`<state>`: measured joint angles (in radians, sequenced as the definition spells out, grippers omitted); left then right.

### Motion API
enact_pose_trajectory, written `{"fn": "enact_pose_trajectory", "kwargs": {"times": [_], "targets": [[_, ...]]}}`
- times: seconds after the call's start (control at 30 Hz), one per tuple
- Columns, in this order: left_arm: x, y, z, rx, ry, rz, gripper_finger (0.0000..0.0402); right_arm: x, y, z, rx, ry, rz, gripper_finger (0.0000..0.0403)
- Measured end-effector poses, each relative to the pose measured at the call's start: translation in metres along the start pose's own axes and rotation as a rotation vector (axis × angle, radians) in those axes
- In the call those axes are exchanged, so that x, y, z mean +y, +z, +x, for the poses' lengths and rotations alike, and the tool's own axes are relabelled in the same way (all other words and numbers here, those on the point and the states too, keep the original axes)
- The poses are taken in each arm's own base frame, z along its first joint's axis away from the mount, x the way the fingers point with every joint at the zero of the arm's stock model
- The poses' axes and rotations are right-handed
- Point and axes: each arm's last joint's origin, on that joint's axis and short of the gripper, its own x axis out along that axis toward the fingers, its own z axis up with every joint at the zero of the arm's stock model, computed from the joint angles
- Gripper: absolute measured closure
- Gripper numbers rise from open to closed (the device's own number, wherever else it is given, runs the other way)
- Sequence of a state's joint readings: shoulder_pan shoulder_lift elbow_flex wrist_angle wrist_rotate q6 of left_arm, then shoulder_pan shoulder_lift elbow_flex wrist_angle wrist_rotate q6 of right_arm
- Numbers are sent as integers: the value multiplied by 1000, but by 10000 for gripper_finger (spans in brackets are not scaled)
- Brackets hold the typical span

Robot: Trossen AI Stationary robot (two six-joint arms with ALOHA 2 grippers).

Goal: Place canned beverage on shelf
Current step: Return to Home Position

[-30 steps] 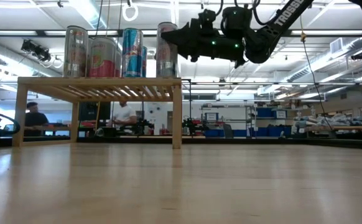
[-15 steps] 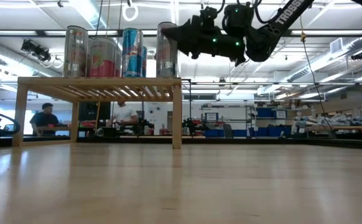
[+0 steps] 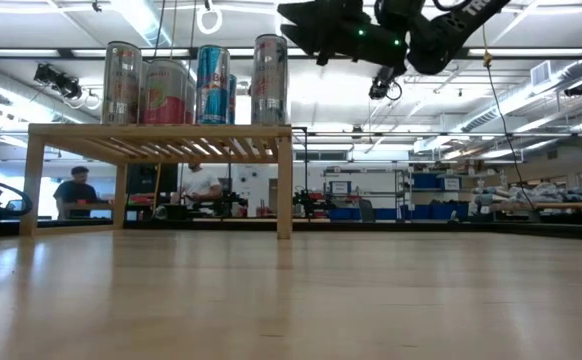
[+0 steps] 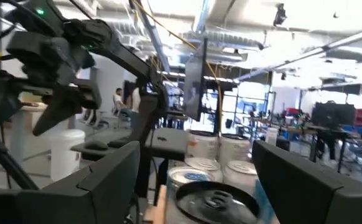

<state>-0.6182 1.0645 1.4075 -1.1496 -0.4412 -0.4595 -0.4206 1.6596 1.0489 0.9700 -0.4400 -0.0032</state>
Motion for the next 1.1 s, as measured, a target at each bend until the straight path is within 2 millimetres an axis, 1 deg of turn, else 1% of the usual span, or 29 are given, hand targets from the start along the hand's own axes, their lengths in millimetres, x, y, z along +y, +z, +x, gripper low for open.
{"fn": "enact_pose_trajectory", "kwargs": {"times": [0.13, 0.2, 0.3, 0.43, 0.47, 0.53, 0.63, 0.7, 0.8, 0.87, 0.93, 1.0, 1.1], "targets": [[0, 0, 0, 0, 0, 1, 86, -6, 5, -5, 38, -35, 17, 82], [0, 0, 0, 0, 0, -1, 86, -8, 12, -8, 37, -43, 39, 82], [0, -1, 0, 4, 0, 1, 86, -6, 30, -12, 10, -45, 130, 82], [4, -2, -7, -18, -8, 20, 86, -1, 58, -22, -3, -14, 368, 82], [6, -2, -10, -29, -13, 20, 86, 2, 65, -26, 2, 10, 398, 82], [11, -4, -19, -54, -25, 6, 86, 10, 79, -34, 23, 107, 355, 82], [22, -10, -39, -109, -71, -43, 86, 27, 99, -50, 55, 245, 308, 82], [28, -16, -50, -156, -112, -57, 86, 39, 112, -65, 28, 313, 267, 82], [35, -27, -58, -230, -168, -57, 86, 59, 125, -88, -24, 382, 188, 82], [37, -36, -56, -273, -200, -52, 86, 72, 129, -103, -46, 396, 181, 82], [38, -46, -51, -298, -224, -58, 86, 81, 127, -116, -59, 390, 184, 82], [38, -59, -40, -312, -241, -62, 86, 89, 121, -129, -62, 364, 196, 82], [33, -78, -19, -354, -290, -81, 86, 99, 109, -143, -66, 324, 213, 82]]}}
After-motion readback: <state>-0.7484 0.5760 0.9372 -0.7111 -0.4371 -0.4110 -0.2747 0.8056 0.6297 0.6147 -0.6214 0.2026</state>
